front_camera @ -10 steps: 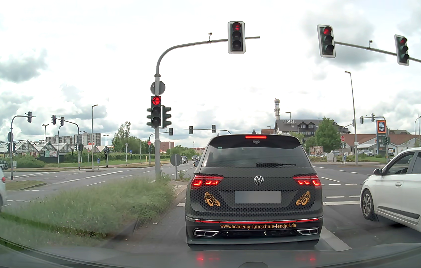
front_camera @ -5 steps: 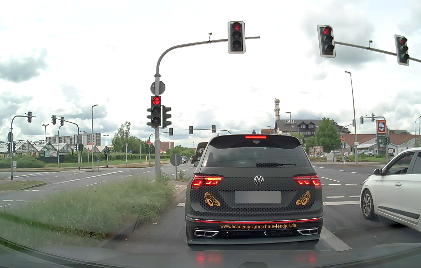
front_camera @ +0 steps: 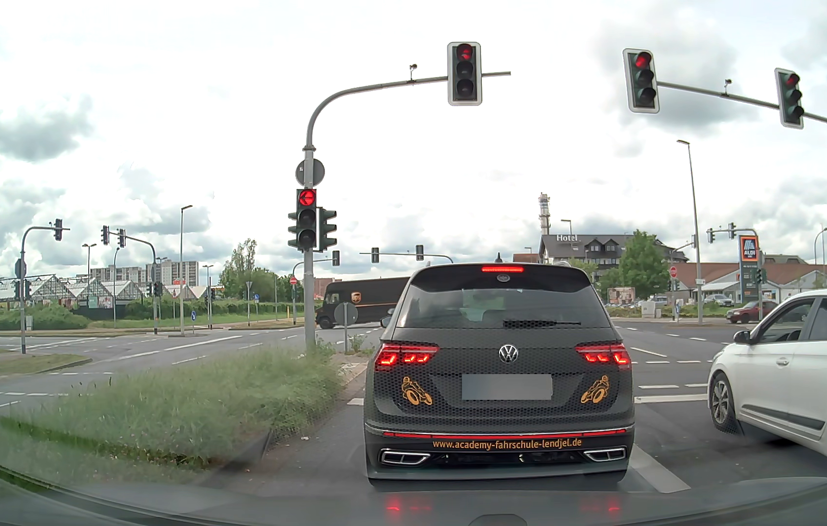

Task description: Follow the waypoints while adhering to traffic rules and regulations

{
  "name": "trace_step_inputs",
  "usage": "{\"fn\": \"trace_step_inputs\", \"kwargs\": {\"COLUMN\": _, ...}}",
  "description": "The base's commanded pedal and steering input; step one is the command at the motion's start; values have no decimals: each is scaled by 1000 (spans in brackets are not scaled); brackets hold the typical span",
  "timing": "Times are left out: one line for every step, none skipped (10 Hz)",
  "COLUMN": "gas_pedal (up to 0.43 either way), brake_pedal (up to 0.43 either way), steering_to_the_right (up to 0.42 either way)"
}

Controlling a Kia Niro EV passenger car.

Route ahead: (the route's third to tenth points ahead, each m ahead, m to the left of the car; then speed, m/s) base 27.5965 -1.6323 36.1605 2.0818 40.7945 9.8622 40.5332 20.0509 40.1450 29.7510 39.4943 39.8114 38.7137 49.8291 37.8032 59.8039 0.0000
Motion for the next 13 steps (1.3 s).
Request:
{"fn": "trace_step_inputs", "kwargs": {"gas_pedal": 0, "brake_pedal": 268, "steering_to_the_right": 4}}
{"fn": "trace_step_inputs", "kwargs": {"gas_pedal": 0, "brake_pedal": 268, "steering_to_the_right": 4}}
{"fn": "trace_step_inputs", "kwargs": {"gas_pedal": 0, "brake_pedal": 274, "steering_to_the_right": 4}}
{"fn": "trace_step_inputs", "kwargs": {"gas_pedal": 0, "brake_pedal": 268, "steering_to_the_right": 4}}
{"fn": "trace_step_inputs", "kwargs": {"gas_pedal": 0, "brake_pedal": 268, "steering_to_the_right": 4}}
{"fn": "trace_step_inputs", "kwargs": {"gas_pedal": 0, "brake_pedal": 268, "steering_to_the_right": 4}}
{"fn": "trace_step_inputs", "kwargs": {"gas_pedal": 0, "brake_pedal": 268, "steering_to_the_right": 4}}
{"fn": "trace_step_inputs", "kwargs": {"gas_pedal": 0, "brake_pedal": 274, "steering_to_the_right": 4}}
{"fn": "trace_step_inputs", "kwargs": {"gas_pedal": 0, "brake_pedal": 268, "steering_to_the_right": 4}}
{"fn": "trace_step_inputs", "kwargs": {"gas_pedal": 0, "brake_pedal": 274, "steering_to_the_right": 4}}
{"fn": "trace_step_inputs", "kwargs": {"gas_pedal": 0, "brake_pedal": 274, "steering_to_the_right": 4}}
{"fn": "trace_step_inputs", "kwargs": {"gas_pedal": 0, "brake_pedal": 268, "steering_to_the_right": 4}}
{"fn": "trace_step_inputs", "kwargs": {"gas_pedal": 0, "brake_pedal": 268, "steering_to_the_right": 4}}
